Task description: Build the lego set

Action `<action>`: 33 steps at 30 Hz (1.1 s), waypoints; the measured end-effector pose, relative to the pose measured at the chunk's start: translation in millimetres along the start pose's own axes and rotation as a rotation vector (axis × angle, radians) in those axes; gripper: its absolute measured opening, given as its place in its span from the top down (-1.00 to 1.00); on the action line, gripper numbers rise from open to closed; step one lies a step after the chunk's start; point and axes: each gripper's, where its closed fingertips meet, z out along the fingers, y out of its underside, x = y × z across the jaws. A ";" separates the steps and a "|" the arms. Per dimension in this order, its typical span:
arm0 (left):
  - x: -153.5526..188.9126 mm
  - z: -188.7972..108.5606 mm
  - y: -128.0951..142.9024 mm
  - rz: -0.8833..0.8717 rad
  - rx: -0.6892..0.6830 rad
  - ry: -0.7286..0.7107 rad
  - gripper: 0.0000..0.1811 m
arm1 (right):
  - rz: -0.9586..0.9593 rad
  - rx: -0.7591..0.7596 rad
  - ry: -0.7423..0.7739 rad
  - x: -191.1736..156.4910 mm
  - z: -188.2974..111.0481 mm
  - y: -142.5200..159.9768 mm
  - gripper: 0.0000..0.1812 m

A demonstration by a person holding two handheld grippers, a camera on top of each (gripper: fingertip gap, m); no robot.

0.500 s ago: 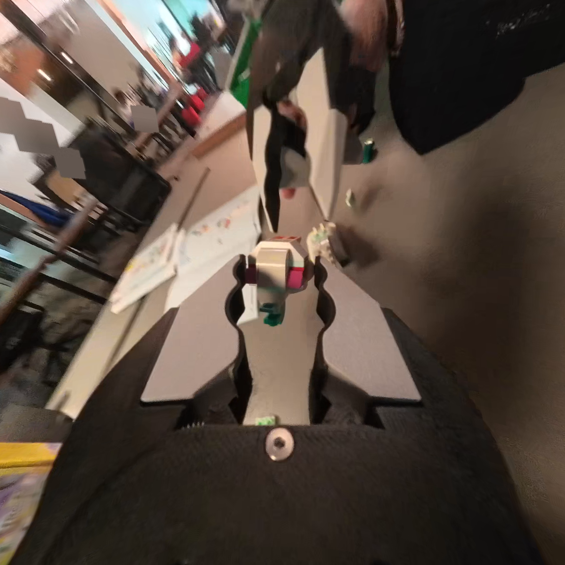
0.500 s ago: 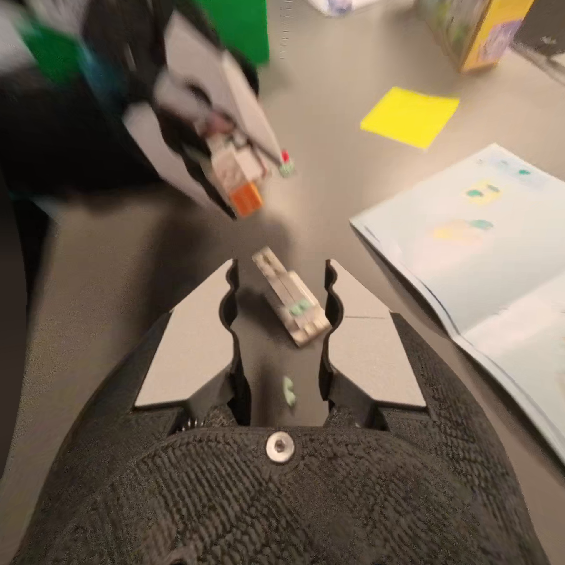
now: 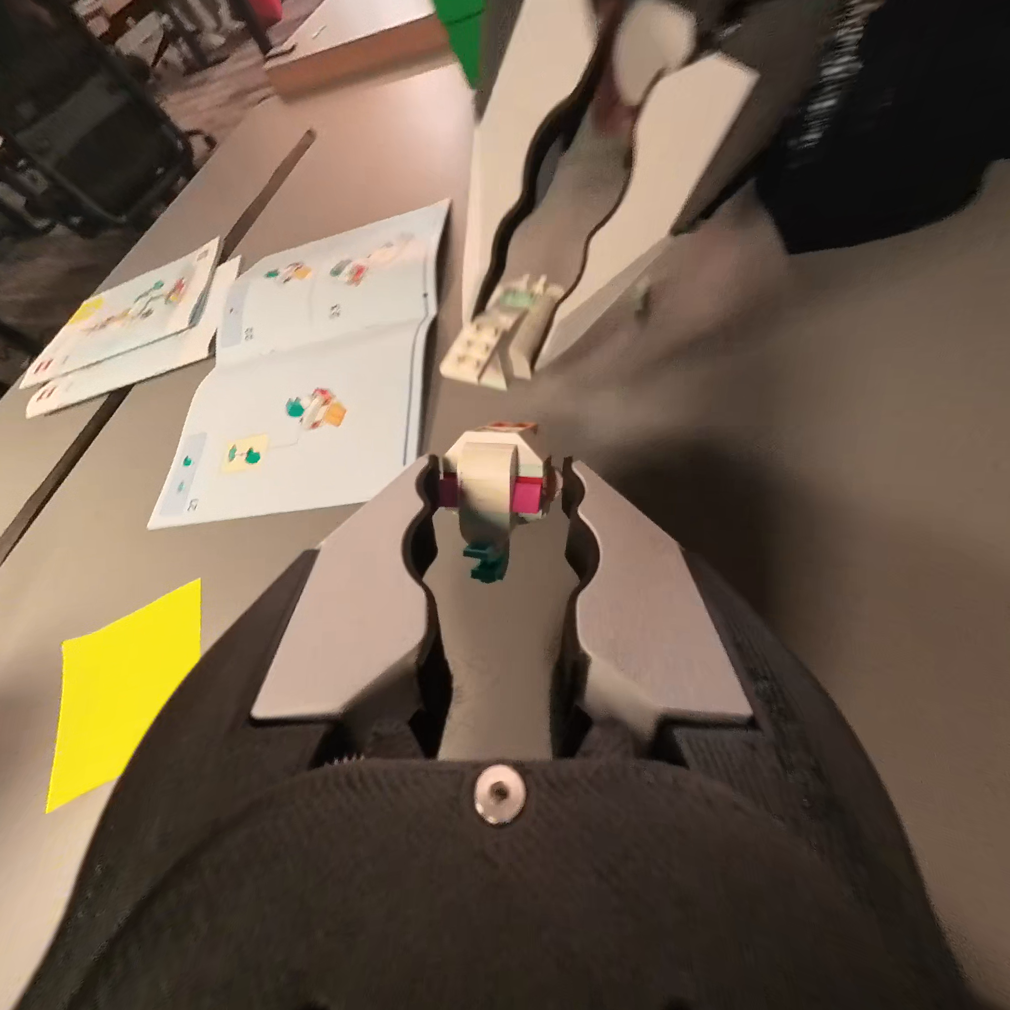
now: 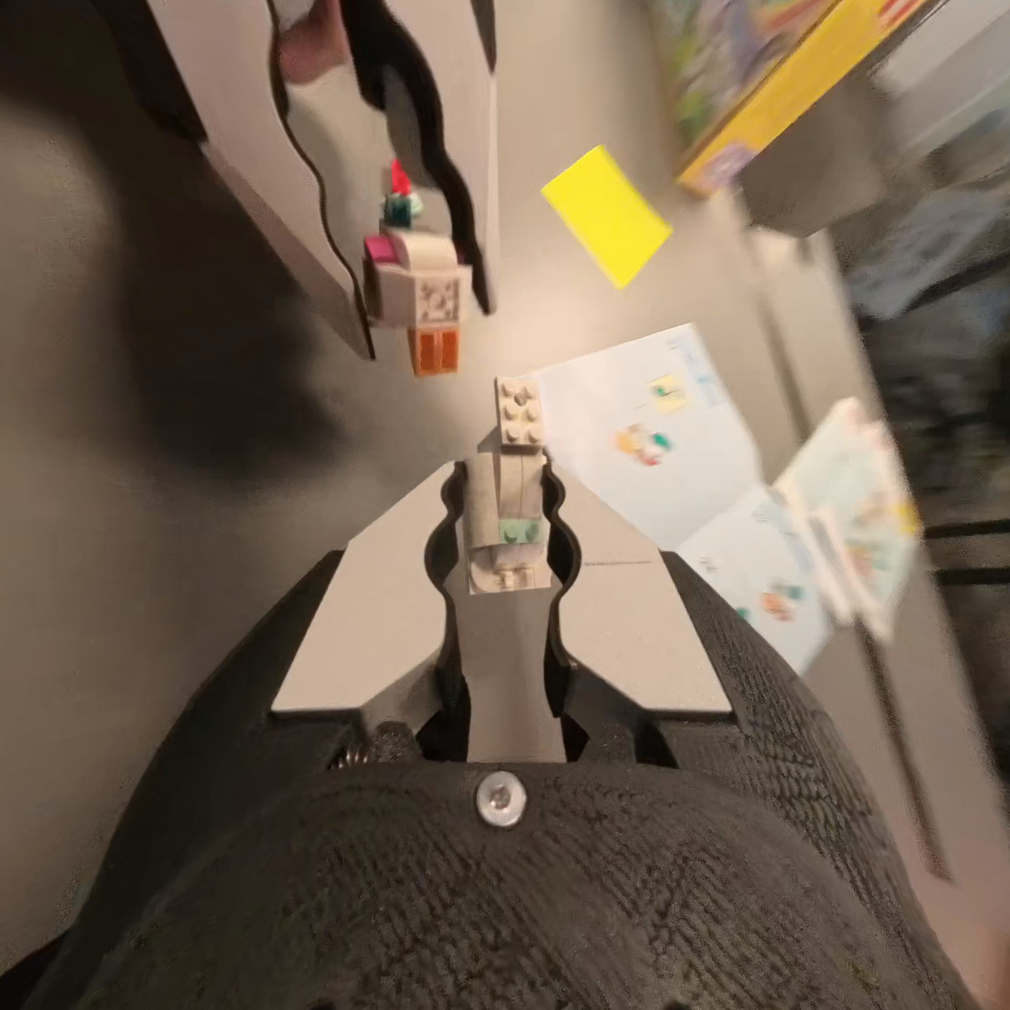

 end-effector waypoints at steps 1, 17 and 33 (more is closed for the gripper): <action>-3.2 1.9 2.5 -0.020 -0.016 -0.017 0.52 | -0.055 0.007 0.065 4.3 -2.1 -5.8 0.71; -25.4 8.0 3.1 -0.228 -0.005 -0.142 0.52 | -0.901 -0.238 0.595 22.7 -3.4 -26.0 0.71; -56.8 -10.5 8.0 0.193 -0.082 -0.452 0.52 | 0.224 -0.061 -0.119 -36.3 17.9 4.6 0.69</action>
